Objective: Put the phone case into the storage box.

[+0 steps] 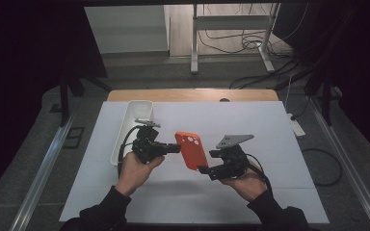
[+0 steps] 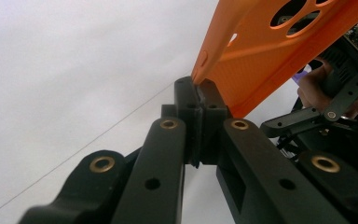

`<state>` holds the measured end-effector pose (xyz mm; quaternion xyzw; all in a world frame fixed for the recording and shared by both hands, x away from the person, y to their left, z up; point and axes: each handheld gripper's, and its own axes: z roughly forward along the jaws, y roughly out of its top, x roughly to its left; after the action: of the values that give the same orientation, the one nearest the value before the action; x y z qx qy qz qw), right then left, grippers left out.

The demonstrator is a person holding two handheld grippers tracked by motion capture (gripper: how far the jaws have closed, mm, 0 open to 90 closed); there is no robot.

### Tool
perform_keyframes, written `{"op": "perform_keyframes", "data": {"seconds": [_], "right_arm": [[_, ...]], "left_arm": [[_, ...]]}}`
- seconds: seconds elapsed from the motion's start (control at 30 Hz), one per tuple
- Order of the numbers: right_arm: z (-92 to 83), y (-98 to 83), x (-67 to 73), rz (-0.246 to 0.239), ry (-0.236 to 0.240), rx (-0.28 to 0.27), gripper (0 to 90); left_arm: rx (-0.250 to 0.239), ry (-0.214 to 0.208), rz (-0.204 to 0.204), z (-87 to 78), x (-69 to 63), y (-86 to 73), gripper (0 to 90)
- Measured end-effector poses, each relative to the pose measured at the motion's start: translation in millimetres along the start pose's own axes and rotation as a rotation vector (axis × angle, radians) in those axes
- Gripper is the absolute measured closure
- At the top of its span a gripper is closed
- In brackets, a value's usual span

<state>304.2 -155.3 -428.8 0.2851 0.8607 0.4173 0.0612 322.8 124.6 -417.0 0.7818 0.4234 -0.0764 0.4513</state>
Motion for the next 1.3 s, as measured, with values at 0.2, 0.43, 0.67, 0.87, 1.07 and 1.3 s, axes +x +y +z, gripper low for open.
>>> {"op": "perform_keyframes", "data": {"seconds": [0.2,0.43,0.67,0.87,1.07,1.3], "right_arm": [[-2.8,-2.7,0.3,-0.003,-0.027,-0.014,20.5],[-5.5,-7.3,-1.4,0.002,-0.052,-0.013,14.9],[-9.9,-10.6,-0.7,-0.006,-0.077,0.009,10.0],[-14.0,-16.2,-2.2,0.007,-0.096,0.025,6.1],[-20.8,-23.1,-3.7,0.019,-0.104,0.036,3.1],[-30.1,-30.8,-5.9,0.034,-0.115,0.029,0.6]], "left_arm": [[0.002,0.011,0.005,-3.5,2.4,2.2,88.8],[0.009,0.031,0.018,-7.0,7.3,4.7,88.8],[0.012,0.040,0.022,-8.5,11.6,6.9,88.8],[0.012,0.047,0.021,-12.1,15.9,8.9,88.8],[0.015,0.057,0.036,-14.7,20.0,11.9,88.8],[0.013,0.064,0.034,-18.9,25.0,15.2,88.8]]}}
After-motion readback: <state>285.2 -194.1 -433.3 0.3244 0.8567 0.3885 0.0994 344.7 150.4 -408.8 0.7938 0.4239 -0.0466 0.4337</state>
